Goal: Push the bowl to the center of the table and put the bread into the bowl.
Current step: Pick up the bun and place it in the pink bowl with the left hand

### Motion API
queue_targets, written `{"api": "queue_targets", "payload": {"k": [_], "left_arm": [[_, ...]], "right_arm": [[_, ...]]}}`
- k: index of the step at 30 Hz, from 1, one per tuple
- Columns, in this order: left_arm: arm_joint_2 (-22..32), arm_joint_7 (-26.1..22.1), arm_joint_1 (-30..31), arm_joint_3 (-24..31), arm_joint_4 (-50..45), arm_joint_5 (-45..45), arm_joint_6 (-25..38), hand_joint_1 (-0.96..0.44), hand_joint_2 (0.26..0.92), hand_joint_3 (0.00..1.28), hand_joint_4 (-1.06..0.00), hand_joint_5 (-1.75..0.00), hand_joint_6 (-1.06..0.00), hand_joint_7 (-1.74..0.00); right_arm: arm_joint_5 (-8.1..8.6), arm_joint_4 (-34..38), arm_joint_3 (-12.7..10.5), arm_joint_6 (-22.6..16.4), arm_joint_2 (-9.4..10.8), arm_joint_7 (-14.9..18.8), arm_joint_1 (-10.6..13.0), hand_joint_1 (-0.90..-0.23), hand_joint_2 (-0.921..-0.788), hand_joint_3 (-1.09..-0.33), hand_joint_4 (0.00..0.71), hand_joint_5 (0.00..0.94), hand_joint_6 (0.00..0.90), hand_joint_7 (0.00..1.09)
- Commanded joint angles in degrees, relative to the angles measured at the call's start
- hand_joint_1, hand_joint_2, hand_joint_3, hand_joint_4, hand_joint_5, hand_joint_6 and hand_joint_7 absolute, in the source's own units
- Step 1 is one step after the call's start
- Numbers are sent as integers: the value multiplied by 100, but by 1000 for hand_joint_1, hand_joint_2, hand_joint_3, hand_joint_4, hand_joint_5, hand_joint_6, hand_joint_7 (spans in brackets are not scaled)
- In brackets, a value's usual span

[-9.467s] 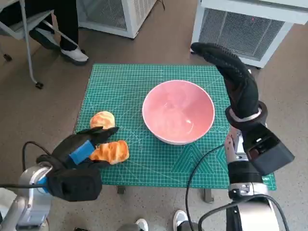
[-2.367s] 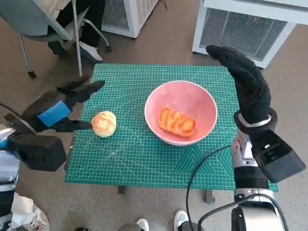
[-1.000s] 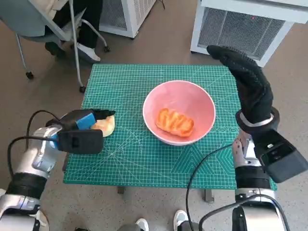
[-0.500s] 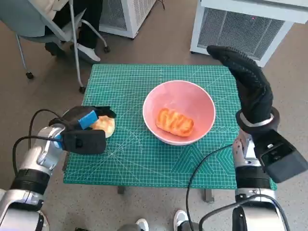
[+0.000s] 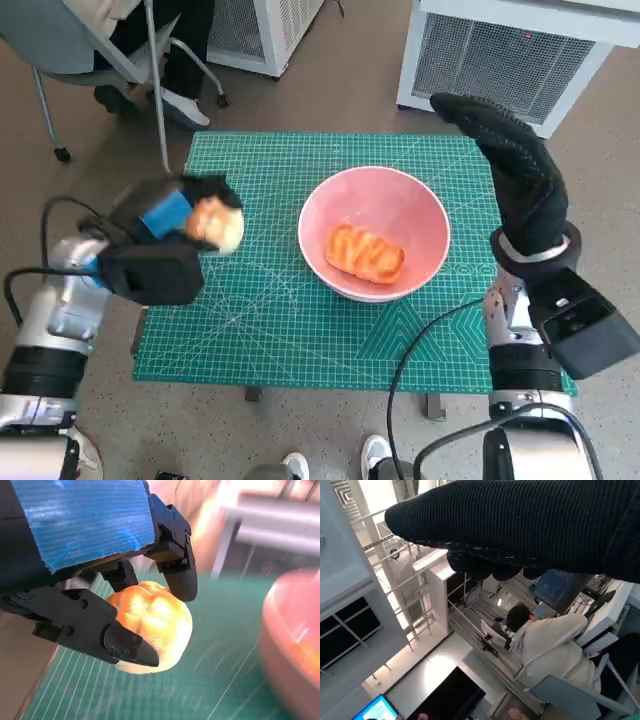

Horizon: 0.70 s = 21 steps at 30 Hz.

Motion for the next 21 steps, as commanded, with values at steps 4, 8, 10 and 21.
{"api": "queue_targets", "payload": {"k": [4,8,10,21], "left_arm": [[-371,274,-321,282,-898,-264,155,1,920,91,-704,-1151,-560,-1227],[-693,486,-475,221,-1125,-208,123,1,921,87,-703,-1159,-569,-1212],[-857,571,-581,148,-1132,-174,57,1,921,82,-707,-1156,-576,-1203],[-1560,693,-1099,-373,-301,-49,-580,2,920,62,-678,-1167,-647,-1154]], "right_arm": [[-91,70,1,24,36,-30,50,-538,-921,-749,278,0,179,277],[-76,92,5,24,55,-22,42,-538,-921,-749,278,0,178,278],[-80,89,8,28,63,-27,43,-539,-921,-749,278,0,178,278],[-138,26,-9,1,23,-72,99,-538,-921,-751,278,0,176,282]]}}
